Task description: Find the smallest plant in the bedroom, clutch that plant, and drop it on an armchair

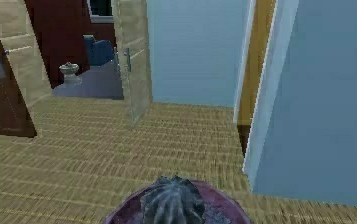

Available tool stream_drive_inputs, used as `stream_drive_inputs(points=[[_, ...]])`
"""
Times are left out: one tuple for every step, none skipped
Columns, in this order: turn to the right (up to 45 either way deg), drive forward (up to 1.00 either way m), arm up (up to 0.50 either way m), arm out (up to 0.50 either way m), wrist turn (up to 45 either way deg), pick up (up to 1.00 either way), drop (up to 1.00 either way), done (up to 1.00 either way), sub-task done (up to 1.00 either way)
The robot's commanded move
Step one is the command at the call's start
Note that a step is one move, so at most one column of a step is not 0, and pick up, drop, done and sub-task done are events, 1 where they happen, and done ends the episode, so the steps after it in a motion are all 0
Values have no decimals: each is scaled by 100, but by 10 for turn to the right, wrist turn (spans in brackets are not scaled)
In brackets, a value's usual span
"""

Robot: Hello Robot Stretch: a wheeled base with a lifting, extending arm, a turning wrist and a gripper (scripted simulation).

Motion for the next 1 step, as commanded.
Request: stream_drive_inputs(points=[[0, 100, 0, 0, 0, 0, 0, 0, 0]])
